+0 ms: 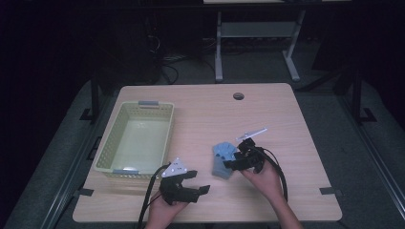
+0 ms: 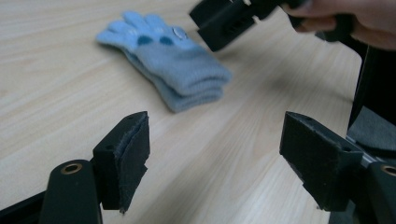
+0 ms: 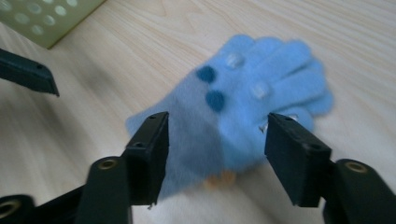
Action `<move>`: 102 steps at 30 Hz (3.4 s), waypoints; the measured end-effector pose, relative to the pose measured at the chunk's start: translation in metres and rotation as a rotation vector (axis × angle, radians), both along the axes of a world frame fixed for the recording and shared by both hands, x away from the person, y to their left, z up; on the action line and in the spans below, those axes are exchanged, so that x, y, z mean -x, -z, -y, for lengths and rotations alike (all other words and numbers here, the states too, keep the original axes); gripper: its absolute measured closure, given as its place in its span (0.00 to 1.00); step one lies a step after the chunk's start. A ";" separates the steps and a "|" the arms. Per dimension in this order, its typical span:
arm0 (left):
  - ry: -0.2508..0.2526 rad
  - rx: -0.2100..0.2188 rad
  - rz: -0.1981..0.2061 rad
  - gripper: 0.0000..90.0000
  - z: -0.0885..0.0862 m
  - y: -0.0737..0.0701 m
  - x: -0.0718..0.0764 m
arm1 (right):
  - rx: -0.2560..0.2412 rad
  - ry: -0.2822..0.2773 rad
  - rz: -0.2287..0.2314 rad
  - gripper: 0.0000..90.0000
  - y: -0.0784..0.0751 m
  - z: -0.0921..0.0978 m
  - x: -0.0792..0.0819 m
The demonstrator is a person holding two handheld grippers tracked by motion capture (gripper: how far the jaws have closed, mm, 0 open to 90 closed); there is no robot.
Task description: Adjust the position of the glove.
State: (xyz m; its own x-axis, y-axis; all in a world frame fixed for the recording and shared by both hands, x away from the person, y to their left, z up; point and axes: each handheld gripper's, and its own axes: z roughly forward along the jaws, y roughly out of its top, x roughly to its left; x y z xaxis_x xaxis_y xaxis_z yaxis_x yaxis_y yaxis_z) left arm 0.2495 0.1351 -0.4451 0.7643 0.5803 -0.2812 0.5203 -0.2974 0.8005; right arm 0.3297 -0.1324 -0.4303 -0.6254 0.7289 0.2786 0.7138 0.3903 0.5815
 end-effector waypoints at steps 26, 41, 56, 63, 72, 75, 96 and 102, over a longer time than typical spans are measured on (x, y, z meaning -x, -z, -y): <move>-0.151 0.091 -0.403 0.41 0.035 0.017 -0.089 | -0.277 0.209 -0.108 0.42 0.032 0.030 0.014; -0.106 0.109 -0.480 0.61 0.039 0.030 -0.091 | -0.327 0.237 -0.162 0.56 0.044 0.023 0.016; -0.091 0.177 -0.538 0.71 0.035 0.038 -0.092 | -0.379 0.263 -0.204 0.72 0.051 0.014 0.012; -0.073 0.228 -0.578 0.75 0.035 0.045 -0.097 | -0.412 0.243 -0.219 0.78 0.054 0.016 0.010; -0.050 0.252 -0.578 0.77 0.038 0.047 -0.097 | -0.387 0.216 -0.182 0.83 0.048 0.019 0.012; -0.047 0.257 -0.576 0.77 0.038 0.046 -0.097 | -0.383 0.214 -0.176 0.83 0.046 0.019 0.013; 0.000 0.284 -0.515 0.77 0.048 0.023 -0.093 | -0.391 0.226 -0.104 0.84 0.023 0.030 0.023; 0.030 0.293 -0.490 0.77 0.054 0.012 -0.094 | -0.404 0.237 -0.078 0.84 0.011 0.038 0.027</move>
